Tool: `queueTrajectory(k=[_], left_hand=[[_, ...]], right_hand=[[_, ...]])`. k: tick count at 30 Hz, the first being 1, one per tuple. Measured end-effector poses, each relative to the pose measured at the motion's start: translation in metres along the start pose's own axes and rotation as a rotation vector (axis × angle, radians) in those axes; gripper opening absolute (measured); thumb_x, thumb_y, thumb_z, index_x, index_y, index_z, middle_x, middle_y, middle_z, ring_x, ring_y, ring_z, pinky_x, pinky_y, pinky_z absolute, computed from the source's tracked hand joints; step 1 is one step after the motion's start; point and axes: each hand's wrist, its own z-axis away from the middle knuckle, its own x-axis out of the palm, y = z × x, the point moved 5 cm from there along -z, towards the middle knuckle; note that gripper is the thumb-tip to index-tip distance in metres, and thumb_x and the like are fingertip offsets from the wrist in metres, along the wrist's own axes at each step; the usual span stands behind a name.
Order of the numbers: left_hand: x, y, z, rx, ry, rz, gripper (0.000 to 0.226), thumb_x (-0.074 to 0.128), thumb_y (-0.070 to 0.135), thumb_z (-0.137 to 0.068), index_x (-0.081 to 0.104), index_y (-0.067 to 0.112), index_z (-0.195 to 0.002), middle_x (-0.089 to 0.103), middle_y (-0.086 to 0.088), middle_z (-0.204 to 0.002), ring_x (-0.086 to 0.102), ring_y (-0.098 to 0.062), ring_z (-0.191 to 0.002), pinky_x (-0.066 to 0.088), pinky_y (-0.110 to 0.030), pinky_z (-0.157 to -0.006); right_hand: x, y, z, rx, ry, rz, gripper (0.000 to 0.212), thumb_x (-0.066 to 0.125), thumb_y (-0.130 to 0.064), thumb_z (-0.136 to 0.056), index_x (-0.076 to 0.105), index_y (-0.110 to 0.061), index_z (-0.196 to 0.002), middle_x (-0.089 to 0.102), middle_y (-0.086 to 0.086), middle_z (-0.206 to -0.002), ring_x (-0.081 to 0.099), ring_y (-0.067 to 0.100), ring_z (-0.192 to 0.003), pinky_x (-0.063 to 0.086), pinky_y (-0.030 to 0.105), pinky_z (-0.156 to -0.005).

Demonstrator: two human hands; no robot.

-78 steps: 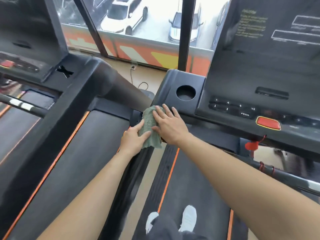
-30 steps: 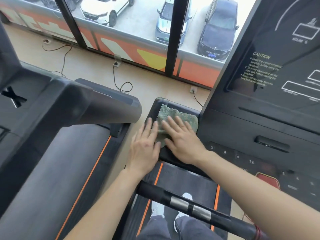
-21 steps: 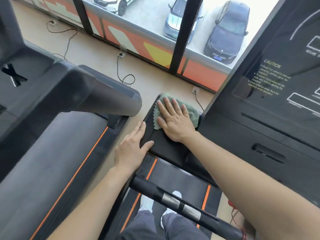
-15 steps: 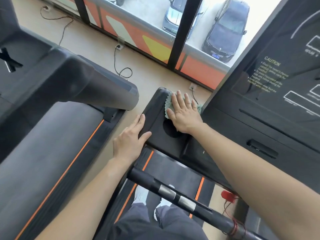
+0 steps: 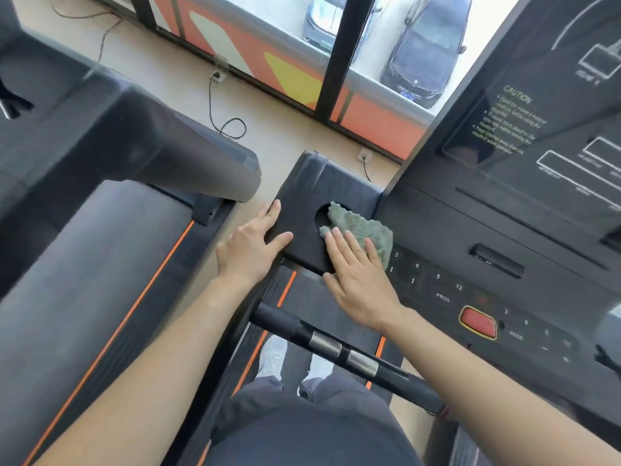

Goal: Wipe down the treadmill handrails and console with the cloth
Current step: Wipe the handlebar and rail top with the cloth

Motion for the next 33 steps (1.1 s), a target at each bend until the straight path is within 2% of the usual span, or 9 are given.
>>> queueTrajectory(k=[4, 6, 8, 10, 14, 18, 22, 25, 33], left_hand=[[-0.001, -0.001, -0.002, 0.006, -0.009, 0.000, 0.063, 0.053, 0.062, -0.096, 0.026, 0.058, -0.153, 0.022, 0.036, -0.158, 0.057, -0.016, -0.129, 0.043, -0.039, -0.096], [-0.001, -0.002, -0.003, 0.013, -0.013, 0.007, 0.063, 0.053, 0.062, -0.096, 0.026, 0.059, -0.152, 0.022, 0.038, -0.158, 0.059, -0.016, -0.127, 0.044, -0.039, -0.094], [0.000, -0.004, -0.005, 0.018, -0.018, 0.023, 0.062, 0.054, 0.062, -0.095, 0.027, 0.060, -0.151, 0.024, 0.038, -0.157, 0.060, -0.017, -0.124, 0.043, -0.038, -0.093], [0.000, -0.005, -0.006, 0.018, -0.025, 0.038, 0.061, 0.054, 0.061, -0.095, 0.028, 0.061, -0.150, 0.026, 0.037, -0.157, 0.060, -0.017, -0.123, 0.042, -0.037, -0.092], [-0.003, -0.003, -0.005, 0.020, -0.037, 0.045, 0.058, 0.054, 0.056, -0.098, 0.030, 0.060, -0.150, 0.027, 0.034, -0.158, 0.055, -0.015, -0.131, 0.043, -0.036, -0.096], [-0.007, -0.002, -0.004, 0.044, -0.020, 0.056, 0.049, 0.046, 0.046, -0.104, 0.033, 0.057, -0.150, 0.030, 0.032, -0.158, 0.052, -0.020, -0.135, 0.045, -0.037, -0.097], [-0.007, -0.001, -0.001, 0.044, -0.020, 0.029, 0.051, 0.046, 0.045, -0.103, 0.032, 0.056, -0.151, 0.034, 0.027, -0.159, 0.054, -0.027, -0.133, 0.047, -0.039, -0.094], [-0.005, -0.003, 0.001, 0.036, -0.025, 0.020, 0.055, 0.048, 0.044, -0.102, 0.030, 0.054, -0.153, 0.035, 0.025, -0.159, 0.051, -0.024, -0.136, 0.046, -0.039, -0.097], [-0.002, -0.008, 0.003, 0.009, -0.021, 0.072, 0.052, 0.048, 0.048, -0.103, 0.031, 0.058, -0.151, 0.036, 0.032, -0.155, 0.050, -0.017, -0.137, 0.044, -0.040, -0.098]], right_hand=[[-0.005, -0.010, 0.017, -0.127, 0.072, -0.136, 0.071, 0.047, -0.032, -0.102, 0.011, -0.015, -0.161, -0.006, -0.001, -0.169, 0.007, 0.018, -0.155, 0.012, 0.037, -0.125], [-0.003, -0.002, 0.023, -0.130, 0.129, -0.038, 0.067, 0.049, -0.034, -0.099, 0.025, -0.013, -0.158, 0.007, 0.006, -0.169, 0.015, 0.024, -0.154, 0.018, 0.037, -0.124], [0.004, 0.003, 0.027, -0.065, 0.123, 0.097, 0.068, 0.038, -0.047, -0.098, 0.031, -0.012, -0.156, 0.019, 0.011, -0.166, 0.013, 0.028, -0.154, 0.016, 0.043, -0.123], [0.013, -0.004, 0.028, -0.067, 0.073, 0.136, 0.075, 0.029, -0.056, -0.097, 0.025, -0.014, -0.159, 0.016, 0.010, -0.167, 0.008, 0.028, -0.155, 0.010, 0.045, -0.122], [0.018, -0.035, 0.004, -0.148, 0.033, 0.060, 0.075, 0.014, -0.060, -0.098, 0.001, -0.022, -0.162, -0.012, -0.001, -0.167, -0.015, 0.020, -0.154, -0.004, 0.040, -0.125], [0.007, -0.043, -0.044, -0.106, 0.060, -0.049, 0.069, 0.001, -0.057, -0.098, -0.007, -0.028, -0.160, -0.016, -0.009, -0.166, -0.019, 0.014, -0.152, -0.006, 0.039, -0.125], [-0.011, -0.017, -0.087, -0.040, 0.061, -0.026, 0.062, 0.013, -0.051, -0.105, -0.013, -0.033, -0.159, -0.020, -0.010, -0.166, -0.020, 0.015, -0.152, -0.008, 0.041, -0.125], [-0.028, 0.007, -0.111, 0.024, 0.034, -0.018, 0.065, 0.014, -0.058, -0.103, -0.014, -0.035, -0.158, -0.021, -0.009, -0.166, -0.020, 0.016, -0.152, -0.010, 0.043, -0.124], [-0.034, 0.049, -0.096, 0.138, -0.010, 0.077, 0.069, 0.019, -0.051, -0.105, -0.015, -0.023, -0.159, -0.020, 0.007, -0.166, -0.015, 0.023, -0.154, -0.006, 0.039, -0.125]])
